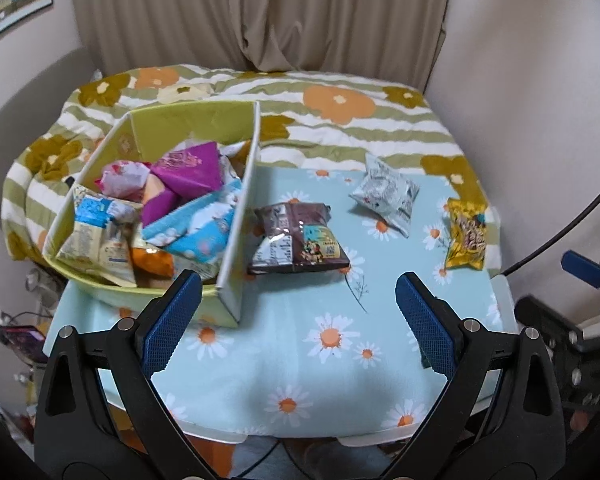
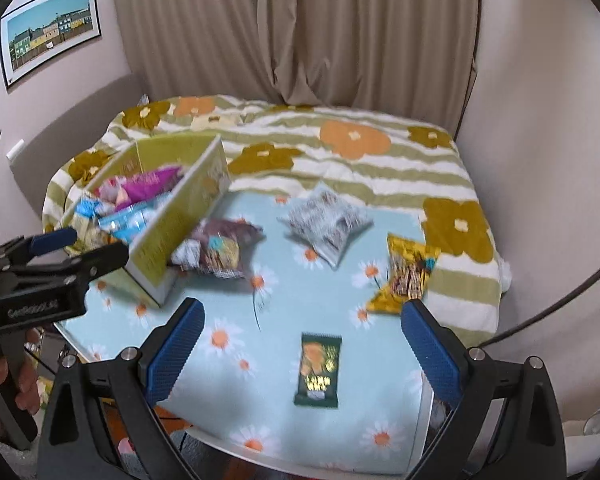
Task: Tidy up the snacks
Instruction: 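Move both tools back over the remaining snacks on the table, then grasp the brown snack bag with the left tool while the right tool grasps the green cracker pack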
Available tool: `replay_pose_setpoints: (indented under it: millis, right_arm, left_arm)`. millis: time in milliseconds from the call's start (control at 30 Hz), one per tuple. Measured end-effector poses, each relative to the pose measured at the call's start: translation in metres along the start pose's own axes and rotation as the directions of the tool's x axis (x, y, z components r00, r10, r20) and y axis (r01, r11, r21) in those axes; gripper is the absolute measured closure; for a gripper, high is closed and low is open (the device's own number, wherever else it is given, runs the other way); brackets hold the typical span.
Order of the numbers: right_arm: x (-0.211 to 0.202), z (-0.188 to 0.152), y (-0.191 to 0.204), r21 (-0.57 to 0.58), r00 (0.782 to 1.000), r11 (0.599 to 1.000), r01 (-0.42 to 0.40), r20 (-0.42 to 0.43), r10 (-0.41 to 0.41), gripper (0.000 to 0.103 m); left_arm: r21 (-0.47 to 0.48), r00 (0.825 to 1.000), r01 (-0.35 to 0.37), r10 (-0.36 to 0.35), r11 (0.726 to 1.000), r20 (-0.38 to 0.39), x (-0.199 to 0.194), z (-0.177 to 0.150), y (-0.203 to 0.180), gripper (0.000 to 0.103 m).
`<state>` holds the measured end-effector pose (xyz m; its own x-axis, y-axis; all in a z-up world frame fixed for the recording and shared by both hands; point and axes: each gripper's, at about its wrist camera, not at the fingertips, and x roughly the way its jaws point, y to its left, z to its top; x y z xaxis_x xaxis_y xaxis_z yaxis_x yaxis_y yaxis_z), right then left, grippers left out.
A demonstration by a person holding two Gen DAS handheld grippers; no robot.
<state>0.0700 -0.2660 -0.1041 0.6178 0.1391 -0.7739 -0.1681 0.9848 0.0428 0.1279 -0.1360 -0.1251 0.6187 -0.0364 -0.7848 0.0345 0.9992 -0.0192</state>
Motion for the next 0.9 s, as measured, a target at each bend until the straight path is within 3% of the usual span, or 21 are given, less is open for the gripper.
replay_pose_setpoints:
  millis: [300,467,767,900]
  right_arm:
    - [0.048,-0.04,-0.025,0.032,0.994,0.999,0.0,-0.107,0.004,0.005]
    - [0.077,-0.056,-0.03,0.064,0.986,0.998,-0.014,-0.166,0.024,0.005]
    - [0.12,-0.06,-0.03,0.063,0.971,0.998,-0.005,-0.239,0.02,0.005]
    - [0.131,-0.061,-0.031,0.064,0.967,0.998,0.006,-0.254,0.01,0.005]
  left_arm:
    - [0.088,0.993,-0.104,0.108,0.991,-0.047,0.072,0.016,-0.037,0.006]
    - [0.123,0.97,-0.199,0.213,0.972,-0.117,0.131,0.035,-0.046,0.006]
    - [0.164,0.938,-0.229,0.263,0.96,-0.226,0.201,0.045,-0.045,0.006]
    - [0.242,0.916,-0.272,0.328,0.931,-0.233,0.221,0.043,-0.051,0.006]
